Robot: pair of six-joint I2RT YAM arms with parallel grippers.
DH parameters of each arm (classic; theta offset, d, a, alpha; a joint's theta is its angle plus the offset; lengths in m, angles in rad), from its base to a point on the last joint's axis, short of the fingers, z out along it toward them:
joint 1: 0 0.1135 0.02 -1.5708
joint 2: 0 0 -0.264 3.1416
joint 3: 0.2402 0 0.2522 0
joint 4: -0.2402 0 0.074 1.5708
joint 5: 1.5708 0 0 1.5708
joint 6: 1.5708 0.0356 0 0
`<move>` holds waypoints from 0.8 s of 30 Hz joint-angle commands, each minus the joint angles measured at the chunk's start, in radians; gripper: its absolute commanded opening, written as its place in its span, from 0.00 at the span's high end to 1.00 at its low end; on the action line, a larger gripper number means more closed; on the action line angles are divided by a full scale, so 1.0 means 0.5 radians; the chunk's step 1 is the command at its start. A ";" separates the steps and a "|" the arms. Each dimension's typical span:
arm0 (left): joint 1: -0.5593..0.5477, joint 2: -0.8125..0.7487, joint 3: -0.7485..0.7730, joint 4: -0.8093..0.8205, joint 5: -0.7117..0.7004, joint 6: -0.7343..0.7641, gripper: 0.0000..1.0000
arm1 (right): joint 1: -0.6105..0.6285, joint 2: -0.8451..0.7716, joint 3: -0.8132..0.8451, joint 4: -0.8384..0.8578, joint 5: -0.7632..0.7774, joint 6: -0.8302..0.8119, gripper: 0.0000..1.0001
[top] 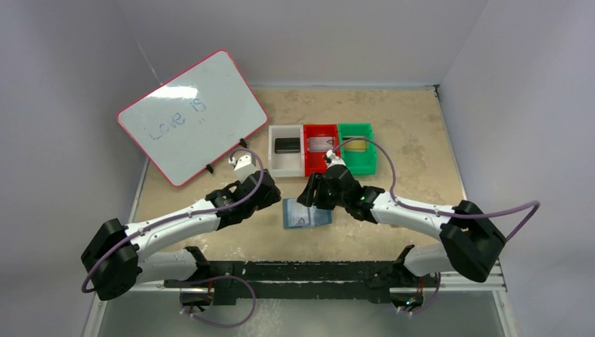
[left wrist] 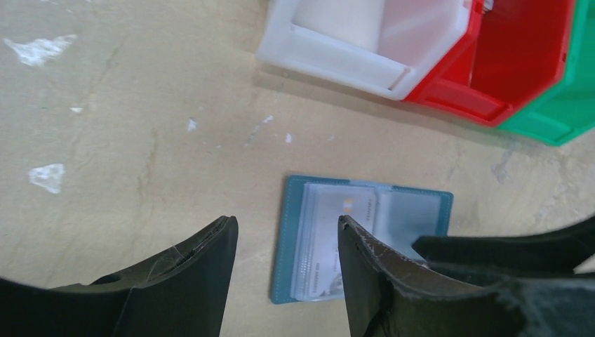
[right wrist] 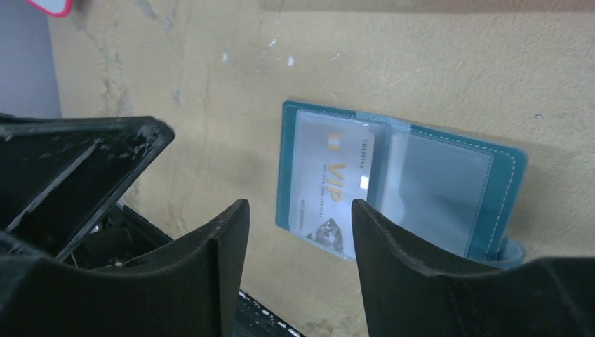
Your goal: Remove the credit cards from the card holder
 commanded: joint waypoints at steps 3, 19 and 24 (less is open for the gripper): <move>0.009 0.076 0.059 0.234 0.306 0.129 0.47 | -0.179 0.106 -0.043 0.142 -0.283 -0.046 0.47; -0.013 0.376 0.098 0.421 0.690 0.245 0.55 | -0.244 0.291 -0.251 0.467 -0.492 0.027 0.63; -0.047 0.488 0.117 0.398 0.684 0.271 0.60 | -0.258 0.345 -0.334 0.636 -0.541 0.081 0.67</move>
